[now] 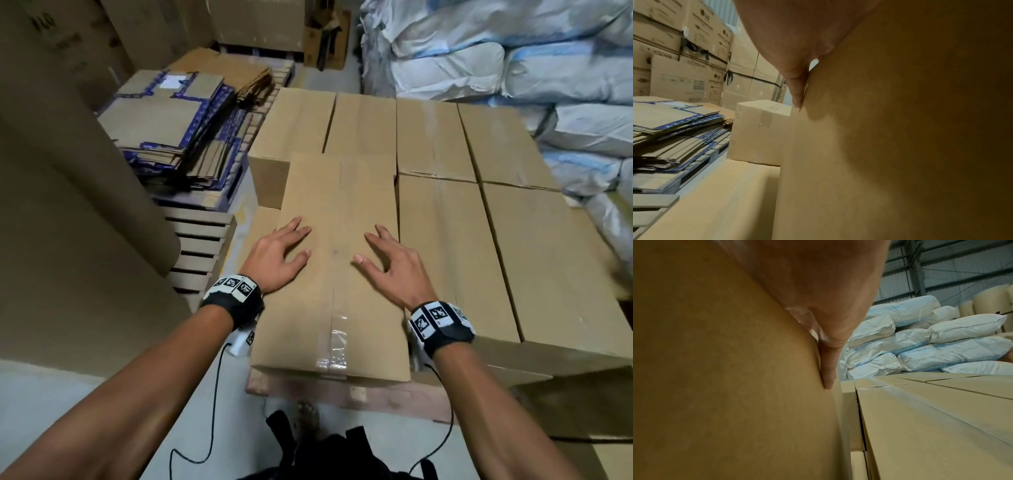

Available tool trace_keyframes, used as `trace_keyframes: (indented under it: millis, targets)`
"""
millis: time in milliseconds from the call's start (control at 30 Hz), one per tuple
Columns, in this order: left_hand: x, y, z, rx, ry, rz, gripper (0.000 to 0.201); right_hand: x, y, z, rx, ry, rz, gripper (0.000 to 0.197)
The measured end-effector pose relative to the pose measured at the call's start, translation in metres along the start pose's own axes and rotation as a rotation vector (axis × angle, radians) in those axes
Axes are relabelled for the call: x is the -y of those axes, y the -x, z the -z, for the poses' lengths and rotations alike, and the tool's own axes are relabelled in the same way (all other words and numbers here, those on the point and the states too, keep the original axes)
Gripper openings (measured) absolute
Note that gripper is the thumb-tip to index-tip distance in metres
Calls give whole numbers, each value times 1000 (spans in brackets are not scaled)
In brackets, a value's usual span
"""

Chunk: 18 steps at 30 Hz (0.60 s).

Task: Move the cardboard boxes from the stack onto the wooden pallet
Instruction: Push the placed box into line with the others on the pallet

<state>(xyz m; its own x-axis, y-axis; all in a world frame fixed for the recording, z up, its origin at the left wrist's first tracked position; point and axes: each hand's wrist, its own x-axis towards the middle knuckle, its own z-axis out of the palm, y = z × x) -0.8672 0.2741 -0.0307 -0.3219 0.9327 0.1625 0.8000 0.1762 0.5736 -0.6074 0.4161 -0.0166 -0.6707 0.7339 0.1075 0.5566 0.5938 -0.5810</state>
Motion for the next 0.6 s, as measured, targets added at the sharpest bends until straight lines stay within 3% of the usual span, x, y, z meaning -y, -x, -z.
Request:
trace_keyframes:
  millis: [267, 467, 600]
  targets:
    - [39, -78, -34, 95, 45, -18, 54, -35, -64, -21, 97, 43, -60, 78]
    - [61, -105, -64, 117, 82, -13, 55, -57, -86, -40, 144, 121, -85, 82]
    - [75, -117, -87, 183, 73, -27, 67, -76, -94, -50, 188, 173, -91, 80]
